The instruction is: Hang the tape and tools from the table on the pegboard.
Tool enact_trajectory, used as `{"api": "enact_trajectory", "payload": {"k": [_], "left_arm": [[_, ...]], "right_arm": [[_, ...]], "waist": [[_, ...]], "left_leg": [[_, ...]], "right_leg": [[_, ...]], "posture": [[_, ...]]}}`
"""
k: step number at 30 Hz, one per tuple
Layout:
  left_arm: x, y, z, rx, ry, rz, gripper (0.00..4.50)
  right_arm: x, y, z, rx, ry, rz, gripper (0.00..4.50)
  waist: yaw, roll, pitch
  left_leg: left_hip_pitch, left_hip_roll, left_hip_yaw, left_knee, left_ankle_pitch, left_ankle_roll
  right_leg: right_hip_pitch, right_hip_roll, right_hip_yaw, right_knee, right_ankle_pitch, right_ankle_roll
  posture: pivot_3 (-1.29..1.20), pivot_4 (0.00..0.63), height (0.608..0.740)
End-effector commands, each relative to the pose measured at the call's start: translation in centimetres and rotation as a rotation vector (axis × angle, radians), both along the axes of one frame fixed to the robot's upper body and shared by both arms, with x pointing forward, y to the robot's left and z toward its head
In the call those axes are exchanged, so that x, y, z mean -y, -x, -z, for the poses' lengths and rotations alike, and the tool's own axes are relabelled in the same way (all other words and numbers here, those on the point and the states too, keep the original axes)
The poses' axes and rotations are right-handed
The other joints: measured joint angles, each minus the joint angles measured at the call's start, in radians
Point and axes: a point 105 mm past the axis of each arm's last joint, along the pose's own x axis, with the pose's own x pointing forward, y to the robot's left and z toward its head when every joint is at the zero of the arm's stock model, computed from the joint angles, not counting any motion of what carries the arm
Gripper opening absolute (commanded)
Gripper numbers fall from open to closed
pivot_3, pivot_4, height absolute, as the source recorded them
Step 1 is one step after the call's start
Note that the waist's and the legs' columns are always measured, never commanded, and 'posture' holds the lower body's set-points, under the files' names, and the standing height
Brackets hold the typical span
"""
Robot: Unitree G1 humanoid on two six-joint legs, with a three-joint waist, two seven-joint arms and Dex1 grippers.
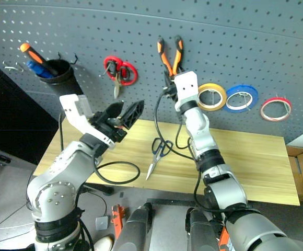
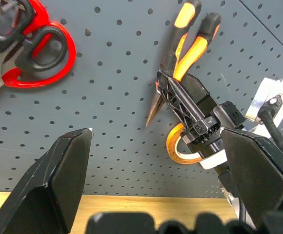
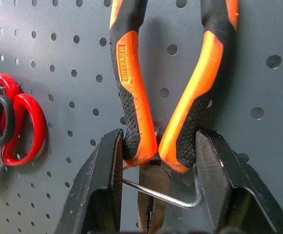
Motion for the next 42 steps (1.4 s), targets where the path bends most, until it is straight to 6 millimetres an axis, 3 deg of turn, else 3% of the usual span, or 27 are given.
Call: {"api": "enact_trajectory", "payload": {"k": [1,5,12,16,19,23,27,32,36,42], "left_arm": [[0.5,0.7,-0.7,0.036,0.007,0.025,4.5],[0.6,0.6,-0.8,0.037,0.013,0.032,4.5],[0.7,0.4,-0.6,0.035,0.015,0.036,4.5],[0.5,0.1,-0.4,0.028,-0.005,0.024,4.5],[0.1,-0.7,0.8,-0.014,-0.084,-0.022,4.5],[0.2,-1.9,4.0,-0.112,-0.242,-0.048,4.5],[1.3,-2.9,9.4,-0.27,-0.409,-0.014,4.5],[2.3,-4.0,15.0,-0.406,-0.547,-0.019,4.5],[1.5,-5.1,17.5,-0.476,-0.661,-0.078,4.5],[0.2,-4.9,18.6,-0.533,-0.75,-0.128,4.5]], "right_arm": [[1.3,-0.5,1.8,-0.067,0.017,0.043,3.16],[1.4,-0.3,1.6,-0.067,0.015,0.042,4.49],[1.9,1.1,1.4,-0.112,-0.005,-0.008,4.49],[1.6,3.8,1.3,-0.158,0.03,-0.13,4.49],[1.4,7.1,1.2,-0.202,0.08,-0.276,4.49],[1.7,10.1,1.7,-0.298,0.162,-0.433,4.49],[1.6,12.5,3.3,-0.385,0.292,-0.612,4.49],[2.0,13.2,4.3,-0.458,0.321,-0.704,4.49],[1.1,14.8,4.2,-0.478,0.335,-0.836,4.49],[1.0,16.8,5.1,-0.511,0.425,-0.944,4.49]], "waist": [[0.0,0.0,0.0],[-0.002,0.0,0.0],[-0.005,0.0,-0.001],[-0.006,0.0,-0.001],[-0.007,0.001,-0.001],[-0.01,0.003,-0.002],[-0.014,0.004,-0.003],[-0.021,0.004,-0.003],[-0.037,0.004,-0.002],[-0.048,0.005,-0.002]], "left_leg": [[0.0,0.0,0.0,0.0,0.0,0.0],[0.0,0.0,0.0,0.0,0.001,0.001],[0.0,0.0,0.0,0.0,0.003,0.001],[-0.002,0.0,0.0,-0.001,0.003,0.001],[-0.002,0.0,0.0,-0.002,0.003,0.001],[-0.002,0.0,0.0,-0.002,0.003,0.001],[-0.002,0.0,0.002,-0.001,0.003,0.001],[-0.003,0.001,0.003,-0.001,0.003,0.002],[-0.003,0.0,0.003,-0.002,0.003,0.002],[-0.003,0.001,0.003,-0.002,0.003,0.002]], "right_leg": [[0.0,0.0,0.0,0.0,0.0,0.0],[-0.001,0.0,0.0,0.001,0.001,-0.001],[-0.001,0.0,0.0,0.0,0.002,-0.002],[-0.002,0.0,0.0,-0.001,0.005,0.003],[-0.003,0.0,0.0,-0.001,0.005,0.003],[-0.003,0.0,0.0,-0.001,0.001,0.007],[-0.003,0.0,0.002,-0.001,-0.002,0.002],[-0.004,0.0,0.003,-0.001,-0.002,0.002],[-0.004,0.0,0.003,-0.002,-0.002,0.003],[-0.005,0.0,0.003,-0.001,-0.002,0.003]], "posture": [[0.21,0.26,0.74],[0.2,0.253,0.74],[0.19,0.245,0.74],[0.18,0.245,0.74],[0.17,0.246,0.74],[0.14,0.253,0.74],[0.11,0.263,0.74],[0.07,0.278,0.74],[0.04,0.294,0.74],[0.03,0.316,0.74]]}}
